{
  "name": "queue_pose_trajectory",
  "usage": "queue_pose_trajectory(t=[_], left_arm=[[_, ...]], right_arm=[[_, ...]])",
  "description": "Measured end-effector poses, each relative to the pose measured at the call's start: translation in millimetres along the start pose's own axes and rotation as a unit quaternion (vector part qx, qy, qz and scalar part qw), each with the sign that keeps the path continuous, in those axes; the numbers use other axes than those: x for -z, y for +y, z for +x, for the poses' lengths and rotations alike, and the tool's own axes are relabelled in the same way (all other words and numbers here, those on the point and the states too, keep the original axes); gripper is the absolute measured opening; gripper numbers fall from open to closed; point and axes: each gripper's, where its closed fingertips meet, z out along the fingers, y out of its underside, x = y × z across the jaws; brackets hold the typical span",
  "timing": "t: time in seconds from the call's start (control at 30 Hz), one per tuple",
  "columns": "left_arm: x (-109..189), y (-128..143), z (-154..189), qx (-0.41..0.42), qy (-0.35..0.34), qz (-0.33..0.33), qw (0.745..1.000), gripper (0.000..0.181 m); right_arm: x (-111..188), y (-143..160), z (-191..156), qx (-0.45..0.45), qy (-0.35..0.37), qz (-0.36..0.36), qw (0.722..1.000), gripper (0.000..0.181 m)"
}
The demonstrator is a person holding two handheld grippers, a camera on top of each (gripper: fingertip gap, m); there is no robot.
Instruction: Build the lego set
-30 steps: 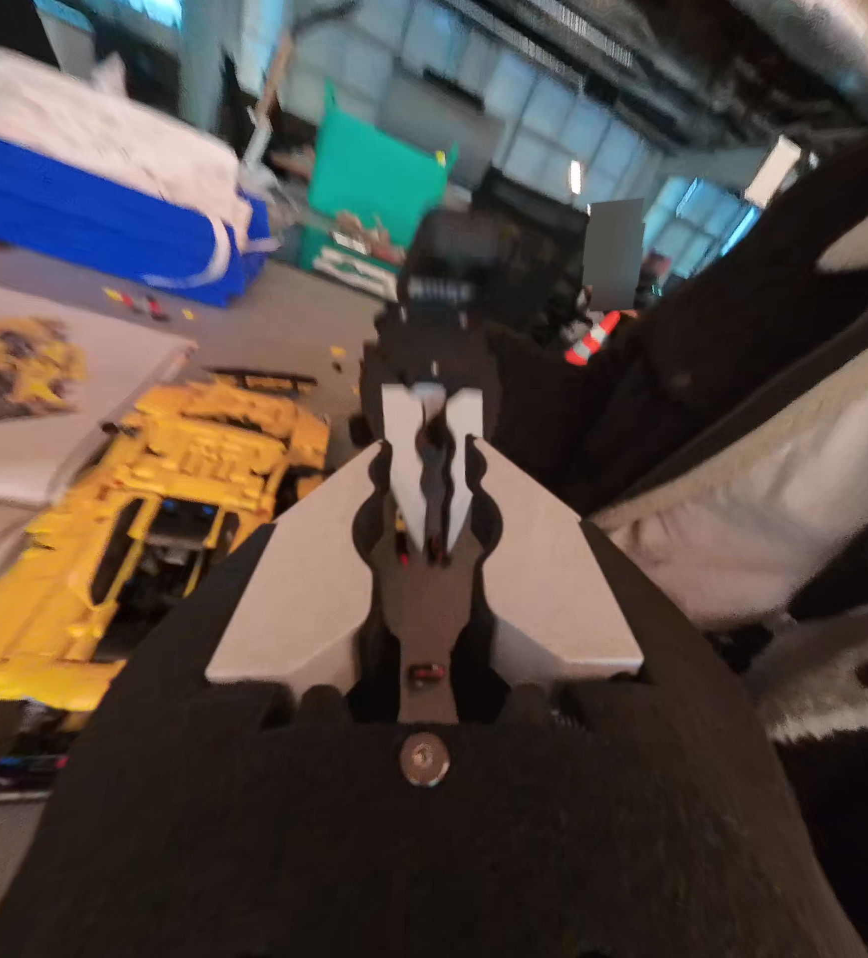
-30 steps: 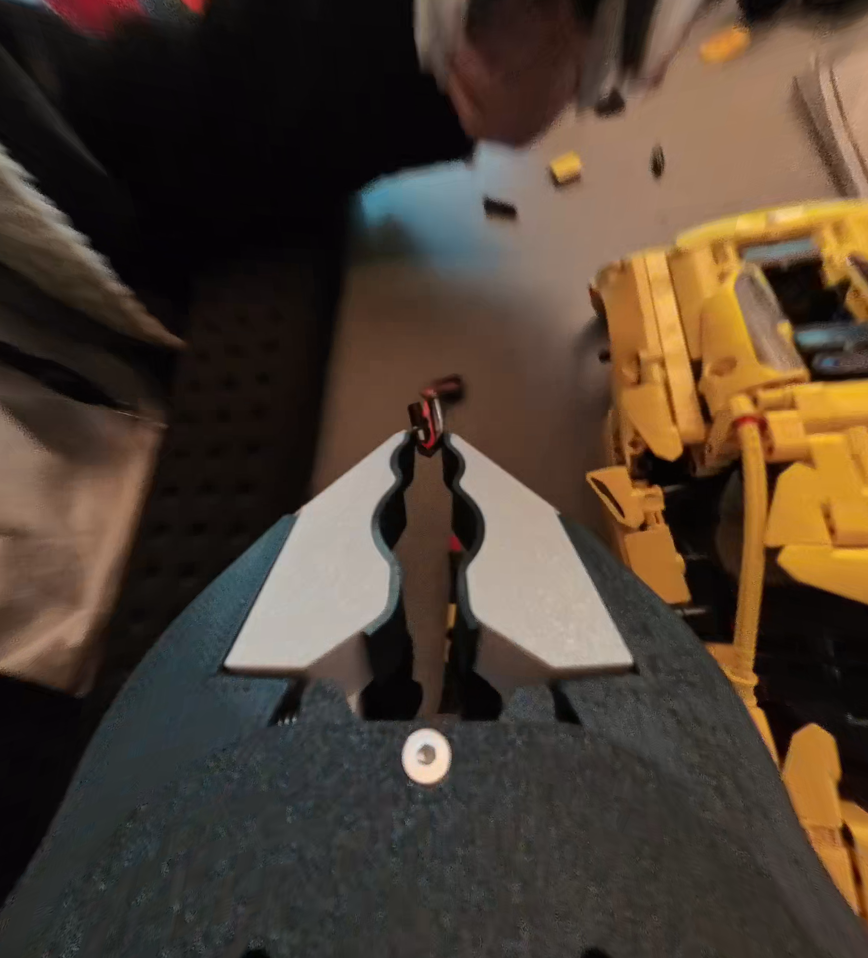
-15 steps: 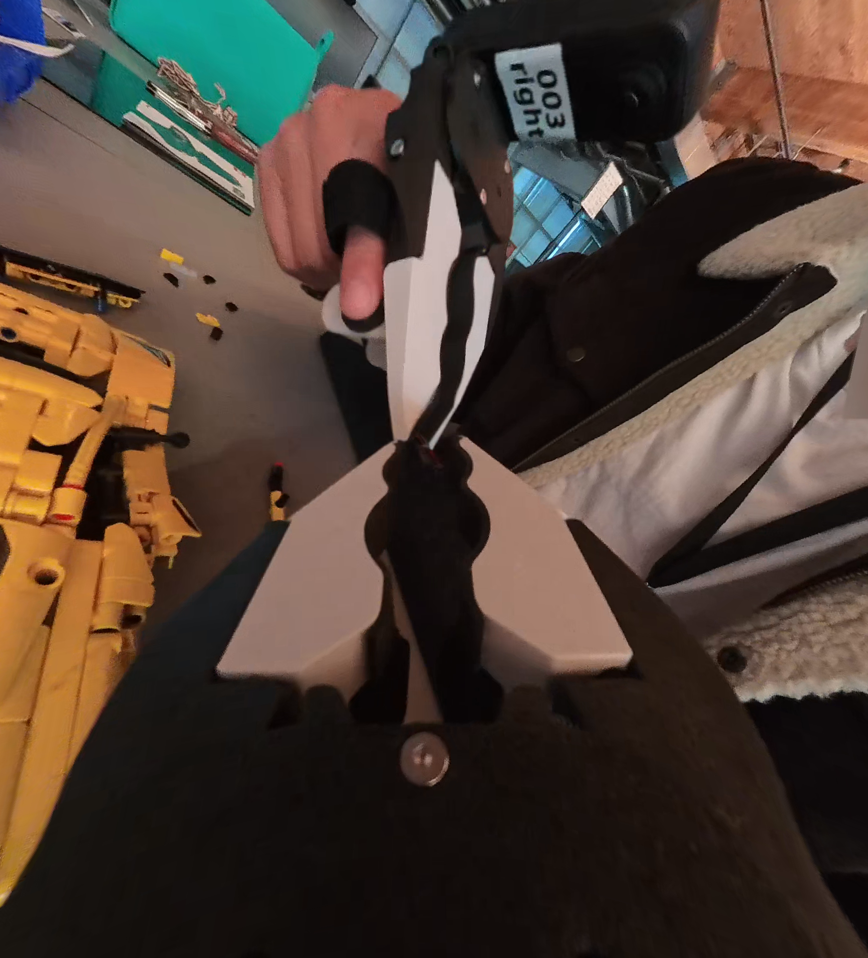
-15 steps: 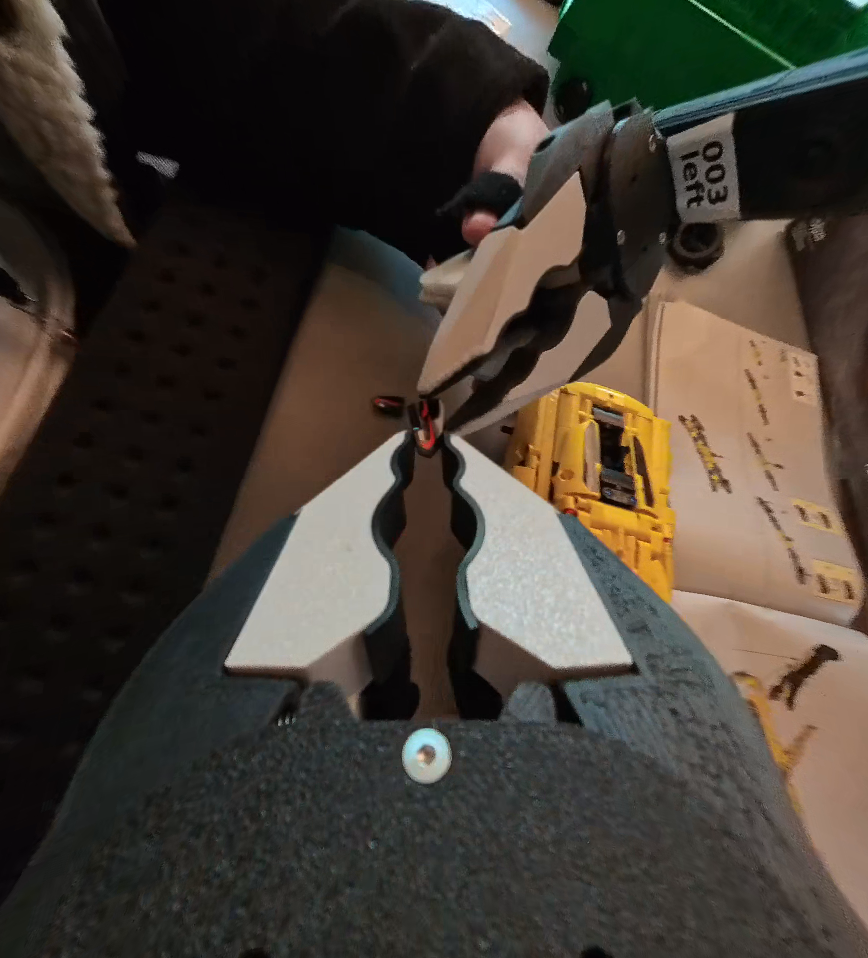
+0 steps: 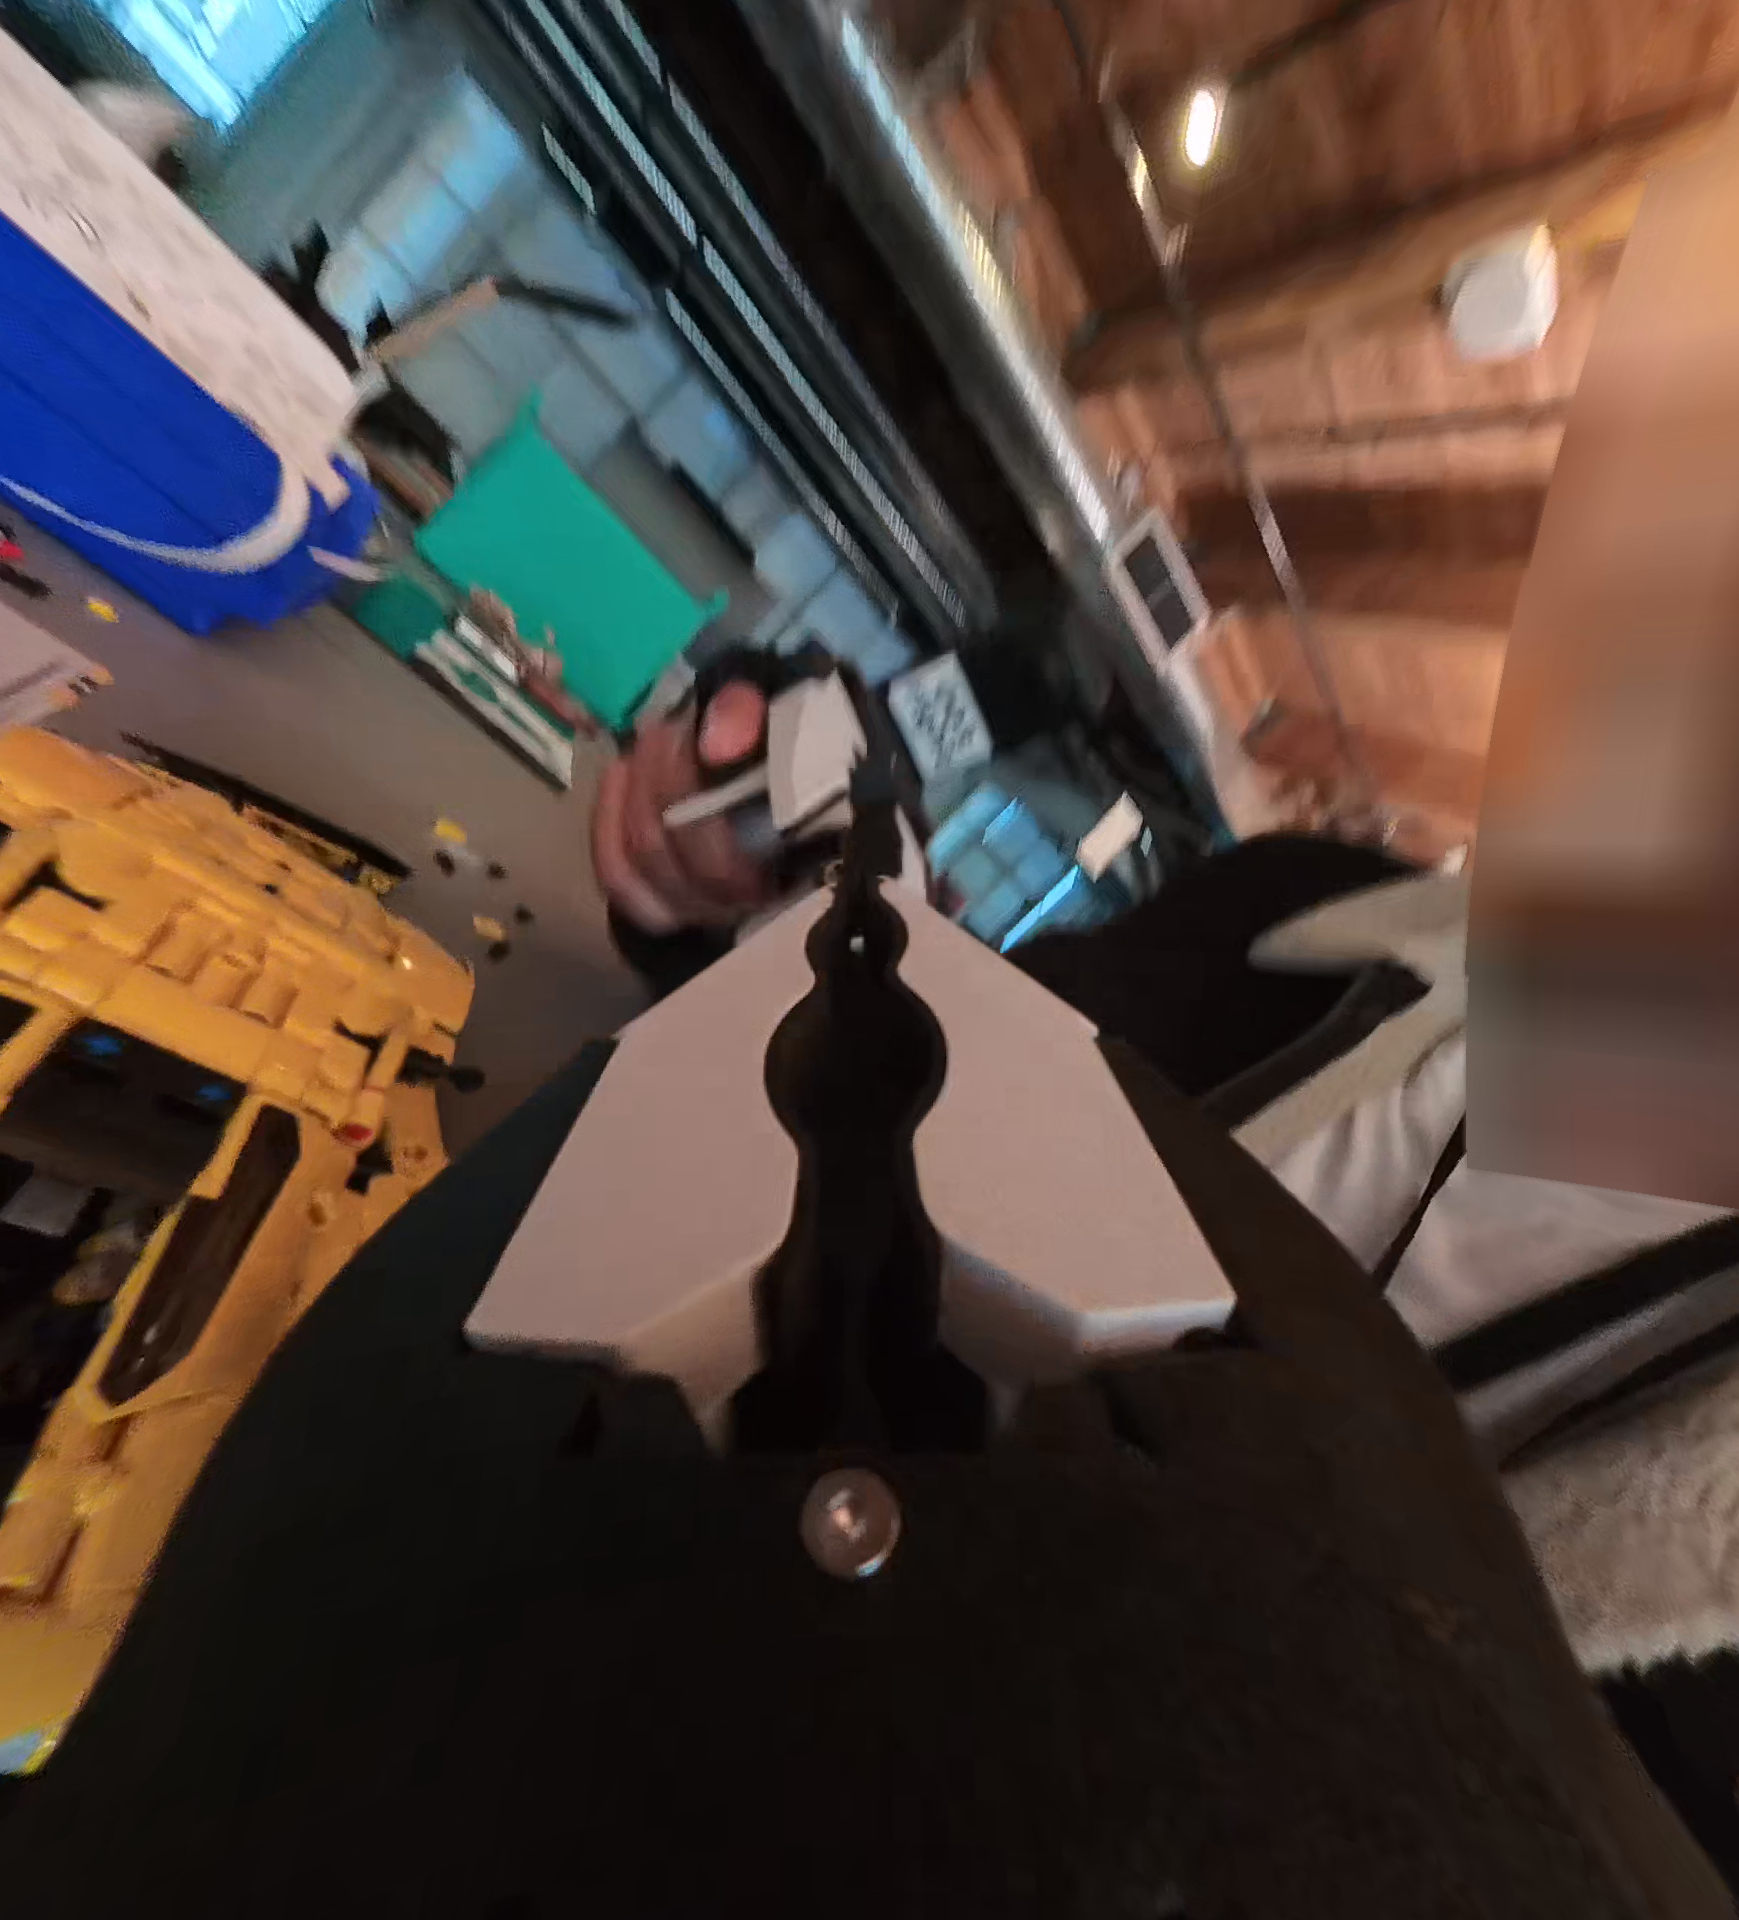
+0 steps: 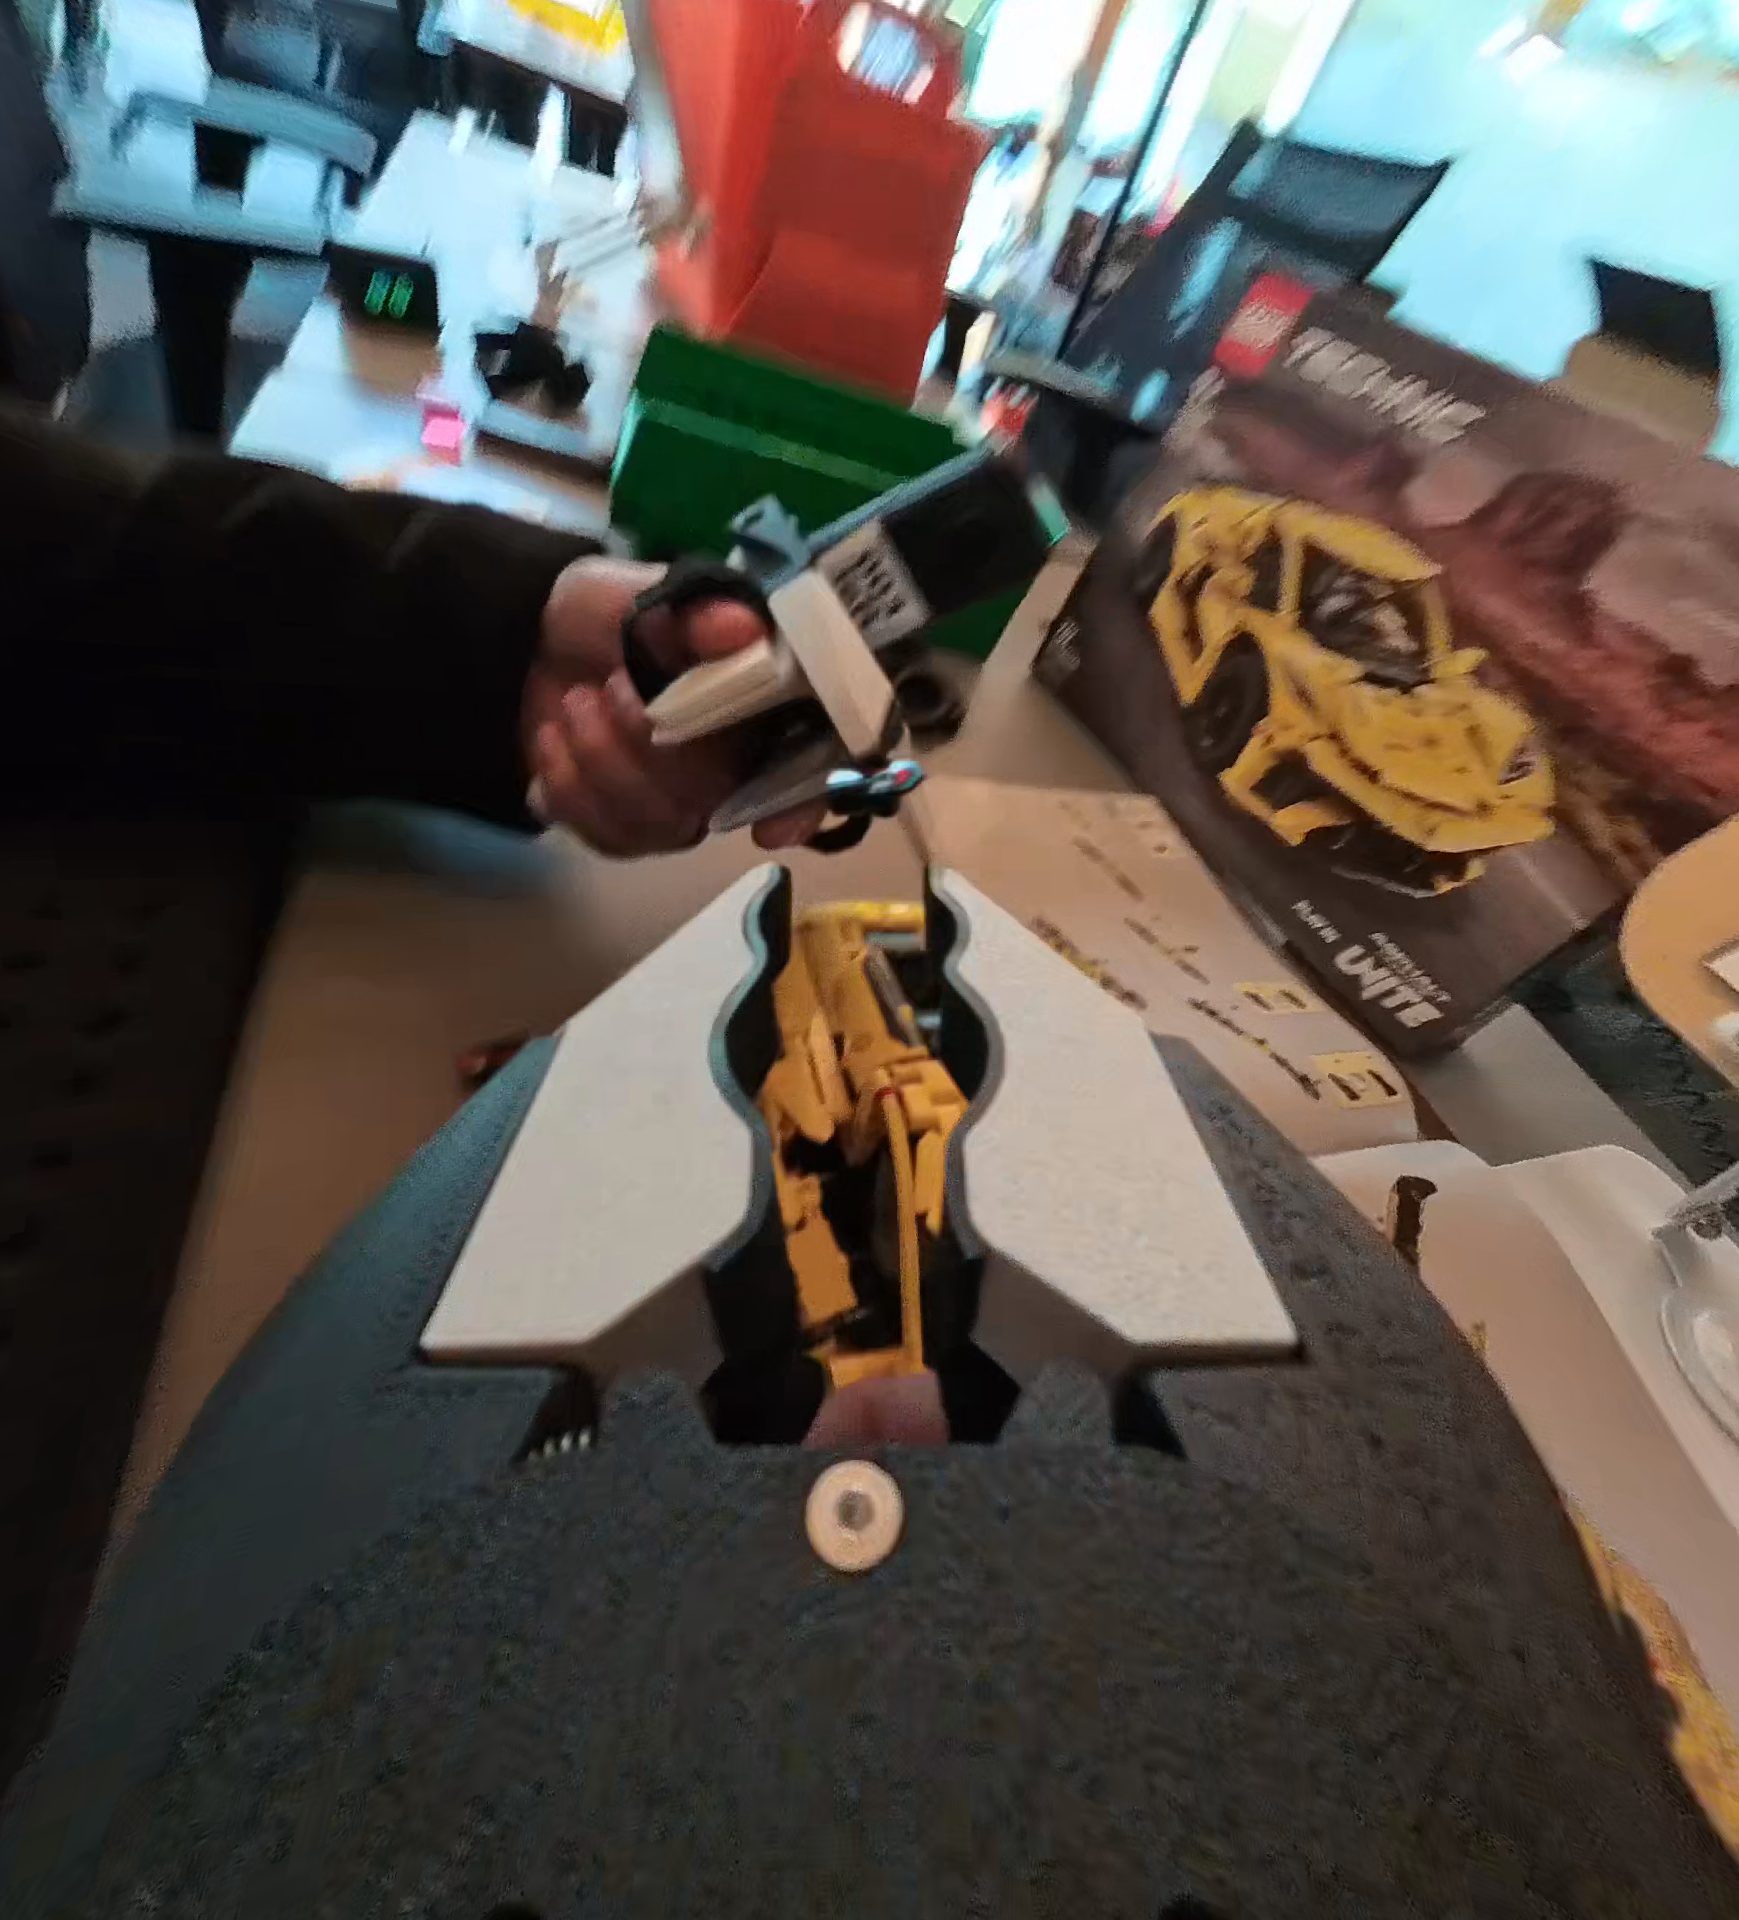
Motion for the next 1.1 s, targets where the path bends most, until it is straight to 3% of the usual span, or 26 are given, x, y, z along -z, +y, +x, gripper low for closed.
queue_pose_trajectory(t=[0.1,0.17,0.3,0.43,0.53,0.67,1.03,1.1], left_arm=[[9.9,-19.9,-3.5,0.036,0.013,0.072,0.997,0.0],[8.6,-21.4,-3.6,0.038,0.014,0.077,0.996,0.001],[2.3,-18.6,-5.4,0.056,0.016,0.081,0.995,0.001],[-1.2,-15.5,-8.3,0.075,0.02,0.079,0.994,0.001],[-4.4,-10.9,-10.3,0.075,0.014,0.067,0.995,0.001],[-5.1,-10.3,-9.9,0.077,0.015,0.066,0.995,0.001],[-12.4,2.4,-14.7,0.109,0.015,0.042,0.993,0.001],[-14.4,5.0,-15.2,0.121,0.02,0.04,0.992,0.001]], right_arm=[[-5.8,0.3,10.7,-0.046,0.06,0.059,0.995,0.03],[-16.5,5.5,10.8,-0.048,0.081,0.044,0.995,0.054],[-18.1,5.8,23.8,0.026,0.163,0.032,0.986,0.051],[-18.8,8.9,16.8,0.043,0.151,0.023,0.987,0.041],[-21.1,11.0,12.6,0.02,0.129,0.025,0.991,0.045],[-21.8,11.3,10.7,-0.023,0.106,0.038,0.993,0.037],[-19.0,6.3,13.7,-0.006,0.121,0.051,0.991,0.034],[-18.1,7.9,15.2,0.006,0.129,0.046,0.991,0.023]])
